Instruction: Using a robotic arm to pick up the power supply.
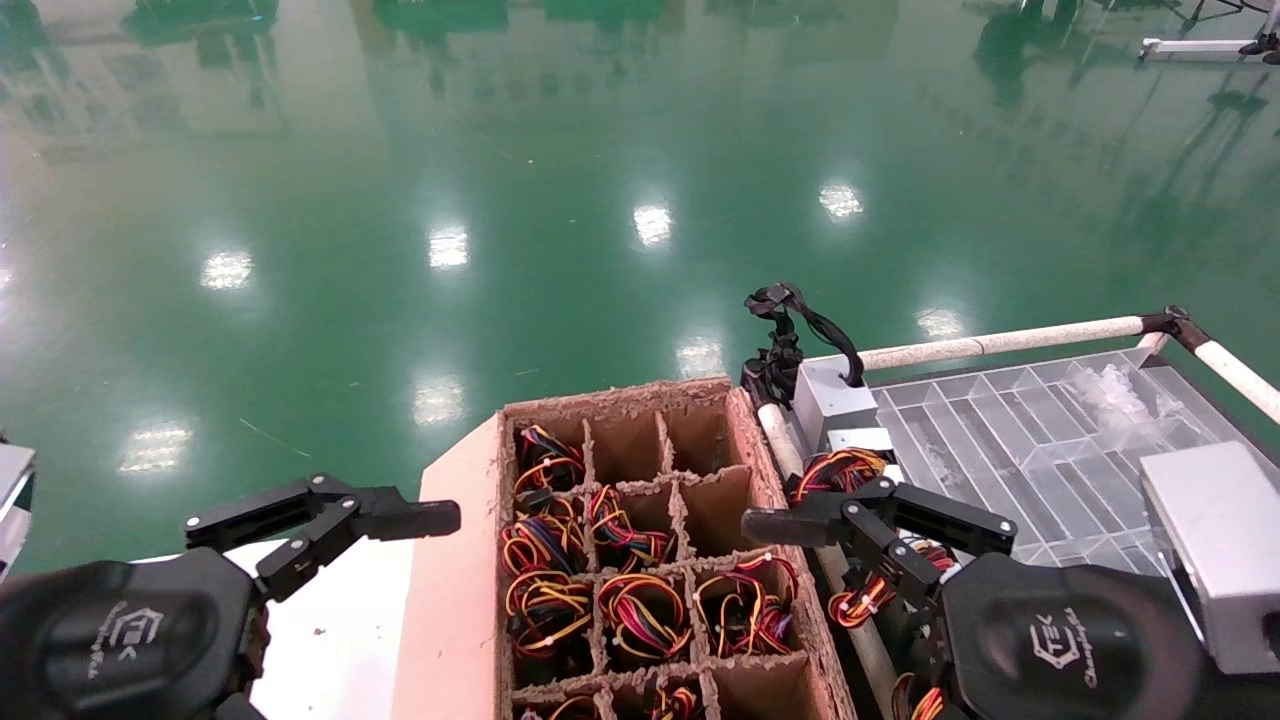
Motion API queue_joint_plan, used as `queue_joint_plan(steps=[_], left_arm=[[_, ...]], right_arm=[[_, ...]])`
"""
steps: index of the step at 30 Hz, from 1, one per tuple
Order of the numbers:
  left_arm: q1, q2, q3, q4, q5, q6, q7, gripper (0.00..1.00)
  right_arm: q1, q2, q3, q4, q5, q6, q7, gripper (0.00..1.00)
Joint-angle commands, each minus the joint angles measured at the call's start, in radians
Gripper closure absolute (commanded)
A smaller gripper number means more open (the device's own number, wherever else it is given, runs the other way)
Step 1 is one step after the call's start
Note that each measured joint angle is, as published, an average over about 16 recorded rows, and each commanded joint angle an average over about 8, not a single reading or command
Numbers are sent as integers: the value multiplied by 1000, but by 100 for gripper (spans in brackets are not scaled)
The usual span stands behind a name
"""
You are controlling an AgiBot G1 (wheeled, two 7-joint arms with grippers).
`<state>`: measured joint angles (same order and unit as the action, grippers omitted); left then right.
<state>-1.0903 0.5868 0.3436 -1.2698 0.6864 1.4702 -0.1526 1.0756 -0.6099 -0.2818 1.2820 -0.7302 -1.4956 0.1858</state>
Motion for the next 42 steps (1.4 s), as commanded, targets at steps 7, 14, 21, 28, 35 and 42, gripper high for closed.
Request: queue_joint_plan(steps=[7,14,21,28,35,42], left_arm=[[0,0,0,0,0,0,0,3],[0,0,0,0,0,0,0,90],[0,0,0,0,0,0,0,100],[0,0,0,0,0,0,0,100],[0,0,0,0,0,0,0,100],[0,0,0,0,0,0,0,100]], right_arm=[[0,0,0,0,0,0,0,0],[0,0,0,0,0,0,0,0],[0,0,0,0,0,0,0,0],[0,0,0,0,0,0,0,0],[0,0,0,0,0,0,0,0],[0,0,0,0,-1,0,0,0]])
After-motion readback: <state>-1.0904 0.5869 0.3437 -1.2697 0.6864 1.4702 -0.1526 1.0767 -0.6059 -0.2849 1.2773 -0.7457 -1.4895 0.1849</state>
